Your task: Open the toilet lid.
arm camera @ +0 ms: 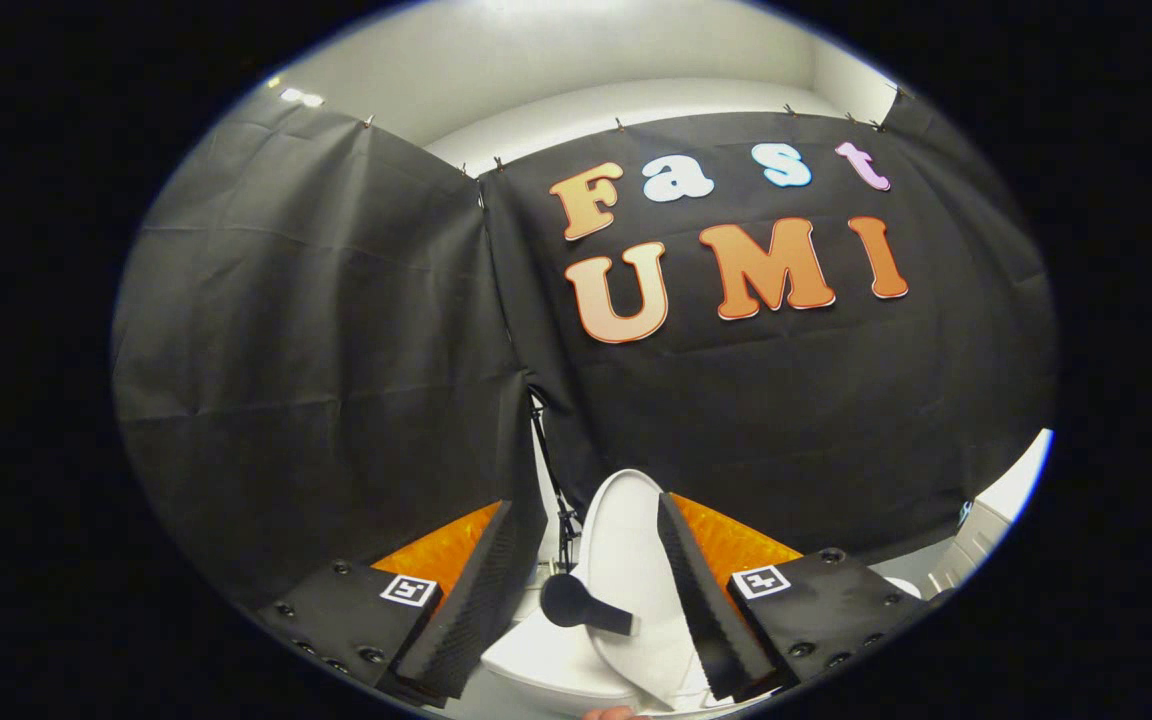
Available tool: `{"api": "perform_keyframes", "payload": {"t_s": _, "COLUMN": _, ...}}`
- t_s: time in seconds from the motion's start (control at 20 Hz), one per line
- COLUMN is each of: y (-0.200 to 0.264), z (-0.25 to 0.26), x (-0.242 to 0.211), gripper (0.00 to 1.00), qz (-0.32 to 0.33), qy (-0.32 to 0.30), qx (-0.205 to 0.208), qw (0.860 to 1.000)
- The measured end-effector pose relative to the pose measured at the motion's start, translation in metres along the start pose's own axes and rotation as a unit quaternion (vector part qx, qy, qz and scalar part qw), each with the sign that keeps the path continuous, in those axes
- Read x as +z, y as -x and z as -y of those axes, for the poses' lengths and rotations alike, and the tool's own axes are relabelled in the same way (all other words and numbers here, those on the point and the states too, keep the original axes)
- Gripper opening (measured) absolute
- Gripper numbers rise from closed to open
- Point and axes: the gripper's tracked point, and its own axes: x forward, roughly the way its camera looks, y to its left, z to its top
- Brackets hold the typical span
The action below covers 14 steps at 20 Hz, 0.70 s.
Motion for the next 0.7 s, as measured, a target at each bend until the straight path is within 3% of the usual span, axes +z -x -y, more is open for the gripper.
{"api": "perform_keyframes", "payload": {"t_s": 0.7, "y": 0.093, "z": 0.162, "x": 0.037, "gripper": 0.92, "qz": 0.052, "qy": 0.023, "qx": -0.081, "qw": 0.995}}
